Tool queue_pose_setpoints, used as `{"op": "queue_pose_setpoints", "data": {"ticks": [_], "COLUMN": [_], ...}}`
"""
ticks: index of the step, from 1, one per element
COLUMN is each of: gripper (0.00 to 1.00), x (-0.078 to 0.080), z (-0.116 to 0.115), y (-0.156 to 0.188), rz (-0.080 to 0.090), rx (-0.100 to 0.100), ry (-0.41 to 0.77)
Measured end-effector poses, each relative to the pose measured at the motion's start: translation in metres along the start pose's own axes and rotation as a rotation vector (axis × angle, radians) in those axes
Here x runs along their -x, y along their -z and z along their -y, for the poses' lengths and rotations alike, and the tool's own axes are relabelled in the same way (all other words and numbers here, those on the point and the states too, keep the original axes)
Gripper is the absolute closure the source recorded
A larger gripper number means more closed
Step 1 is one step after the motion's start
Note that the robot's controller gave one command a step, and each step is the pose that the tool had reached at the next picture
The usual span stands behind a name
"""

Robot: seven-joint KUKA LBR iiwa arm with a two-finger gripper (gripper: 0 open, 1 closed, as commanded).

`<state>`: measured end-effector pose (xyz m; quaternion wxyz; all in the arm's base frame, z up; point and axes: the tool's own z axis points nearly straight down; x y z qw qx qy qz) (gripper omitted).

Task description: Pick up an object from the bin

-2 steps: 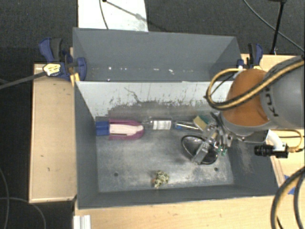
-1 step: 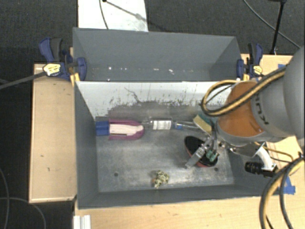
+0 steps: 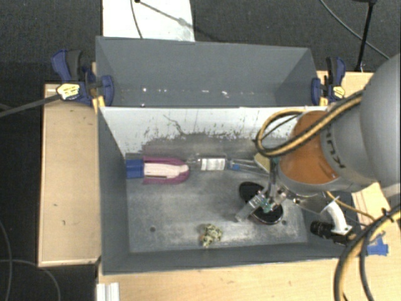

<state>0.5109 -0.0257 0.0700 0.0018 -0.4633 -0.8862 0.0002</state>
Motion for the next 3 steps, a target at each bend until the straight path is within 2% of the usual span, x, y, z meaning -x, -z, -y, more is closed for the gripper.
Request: {"op": "queue_pose_setpoints", "data": {"ticks": [1, 2, 3], "gripper": [1.00, 1.00, 1.00], "x": [0.000, 0.001, 0.002], "z": [0.000, 0.000, 0.000], "y": [0.000, 0.073, 0.093], "rz": [0.000, 0.007, 0.005], "rx": [-0.001, 0.007, 0.004], "ry": [0.003, 0.007, 0.015]}}
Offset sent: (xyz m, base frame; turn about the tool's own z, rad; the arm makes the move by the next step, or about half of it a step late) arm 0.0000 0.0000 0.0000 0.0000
